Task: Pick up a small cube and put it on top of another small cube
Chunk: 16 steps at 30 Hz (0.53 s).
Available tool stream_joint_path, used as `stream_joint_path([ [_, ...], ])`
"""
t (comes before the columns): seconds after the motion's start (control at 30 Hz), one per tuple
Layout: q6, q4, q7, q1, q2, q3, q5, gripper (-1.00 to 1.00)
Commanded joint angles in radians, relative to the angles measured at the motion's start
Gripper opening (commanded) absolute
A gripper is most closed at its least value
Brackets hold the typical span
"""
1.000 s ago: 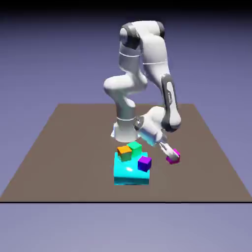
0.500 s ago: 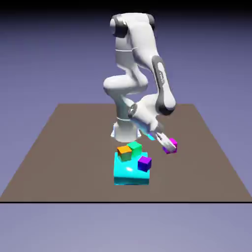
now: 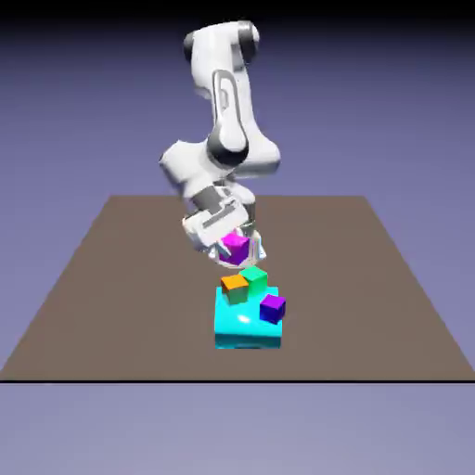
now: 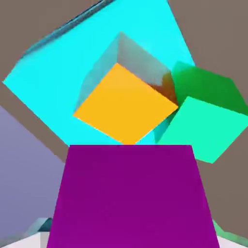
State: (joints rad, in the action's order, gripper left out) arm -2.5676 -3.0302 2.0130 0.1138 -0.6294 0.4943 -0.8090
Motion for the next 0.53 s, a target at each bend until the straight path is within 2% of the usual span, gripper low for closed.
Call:
stream_joint_path([
  [0.0,0.001,0.0,0.0,0.0,0.0,0.0,0.0,-1.0],
  [0.43,-0.078,0.095,-0.415,0.226,0.307,0.033,-0.535,-1.0],
  [0.47,-0.078,0.095,-0.415,0.226,0.307,0.033,-0.535,1.0],
  [0.5,-0.078,0.095,-0.415,0.226,0.307,0.033,-0.535,1.0],
])
